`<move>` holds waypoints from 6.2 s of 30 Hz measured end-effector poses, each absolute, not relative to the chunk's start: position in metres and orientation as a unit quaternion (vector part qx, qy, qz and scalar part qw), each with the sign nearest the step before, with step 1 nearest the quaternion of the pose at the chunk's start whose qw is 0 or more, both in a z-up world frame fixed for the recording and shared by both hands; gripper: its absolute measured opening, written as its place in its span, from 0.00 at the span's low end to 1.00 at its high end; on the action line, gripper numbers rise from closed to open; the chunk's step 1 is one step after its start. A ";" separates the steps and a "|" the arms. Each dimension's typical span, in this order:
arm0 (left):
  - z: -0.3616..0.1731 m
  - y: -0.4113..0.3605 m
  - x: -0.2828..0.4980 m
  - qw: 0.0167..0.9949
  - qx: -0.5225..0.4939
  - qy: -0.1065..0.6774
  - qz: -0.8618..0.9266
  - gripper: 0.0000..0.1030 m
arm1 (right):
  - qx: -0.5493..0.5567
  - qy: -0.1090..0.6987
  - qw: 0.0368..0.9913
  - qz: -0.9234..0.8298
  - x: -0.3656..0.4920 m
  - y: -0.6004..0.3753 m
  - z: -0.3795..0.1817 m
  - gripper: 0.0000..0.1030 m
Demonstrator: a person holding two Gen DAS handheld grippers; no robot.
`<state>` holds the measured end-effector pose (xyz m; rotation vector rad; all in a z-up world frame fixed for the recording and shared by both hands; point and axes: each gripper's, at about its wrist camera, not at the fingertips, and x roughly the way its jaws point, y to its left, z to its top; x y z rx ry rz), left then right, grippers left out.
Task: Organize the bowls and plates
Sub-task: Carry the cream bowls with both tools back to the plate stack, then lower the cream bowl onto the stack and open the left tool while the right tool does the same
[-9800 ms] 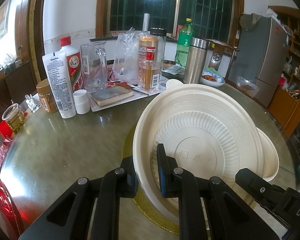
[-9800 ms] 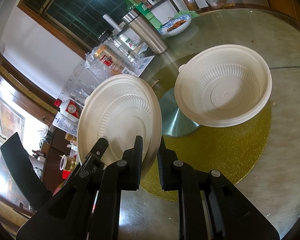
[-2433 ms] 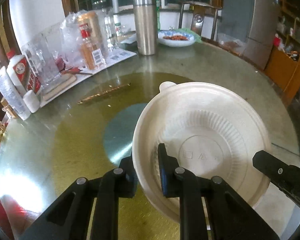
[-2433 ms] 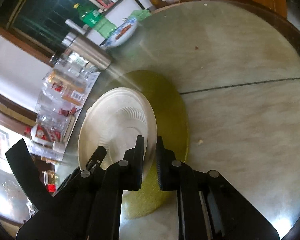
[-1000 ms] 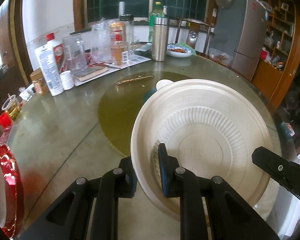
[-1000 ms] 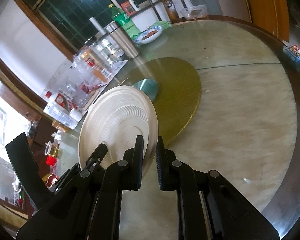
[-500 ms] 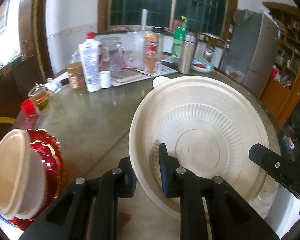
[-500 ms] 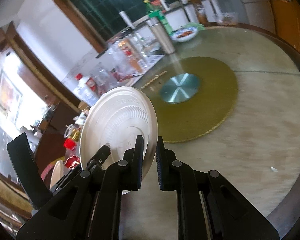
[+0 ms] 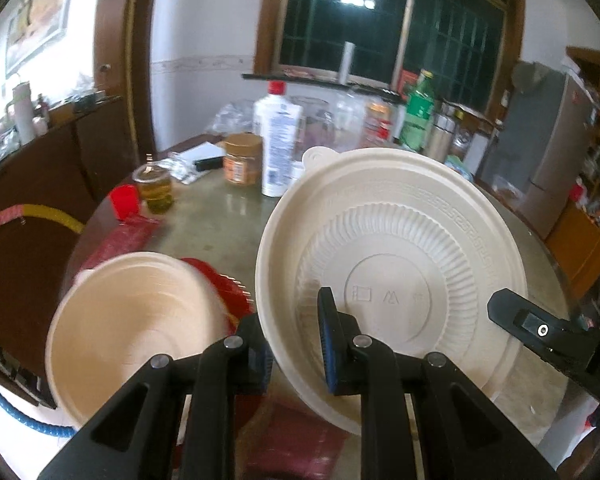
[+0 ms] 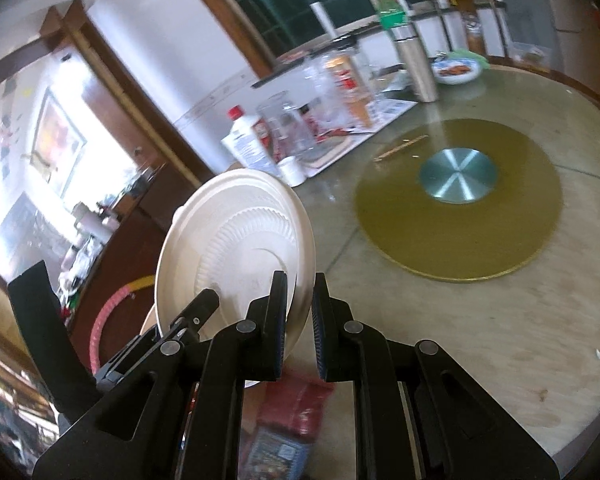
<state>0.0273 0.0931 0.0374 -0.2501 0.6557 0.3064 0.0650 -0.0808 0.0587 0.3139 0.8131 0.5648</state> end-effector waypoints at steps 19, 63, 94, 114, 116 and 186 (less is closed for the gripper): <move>0.055 0.153 -0.025 0.922 -0.146 0.280 0.224 0.18 | 0.075 0.370 0.861 0.342 0.038 0.000 0.081 0.11; 0.023 0.194 -0.048 0.892 -0.119 0.358 0.251 0.21 | 0.034 0.461 0.795 0.394 0.028 0.056 0.038 0.12; 0.014 0.206 -0.043 0.883 -0.139 0.394 0.216 0.22 | 0.004 0.483 0.786 0.386 0.033 0.064 0.037 0.13; 0.011 0.222 -0.026 0.863 -0.150 0.453 0.165 0.24 | 0.015 0.539 0.742 0.399 0.061 0.073 0.039 0.14; 0.010 0.223 -0.026 0.862 -0.151 0.455 0.164 0.24 | 0.021 0.544 0.738 0.400 0.064 0.073 0.038 0.14; 0.047 0.205 -0.035 0.889 -0.126 0.399 0.188 0.71 | 0.017 0.489 0.758 0.432 0.047 0.058 0.086 0.73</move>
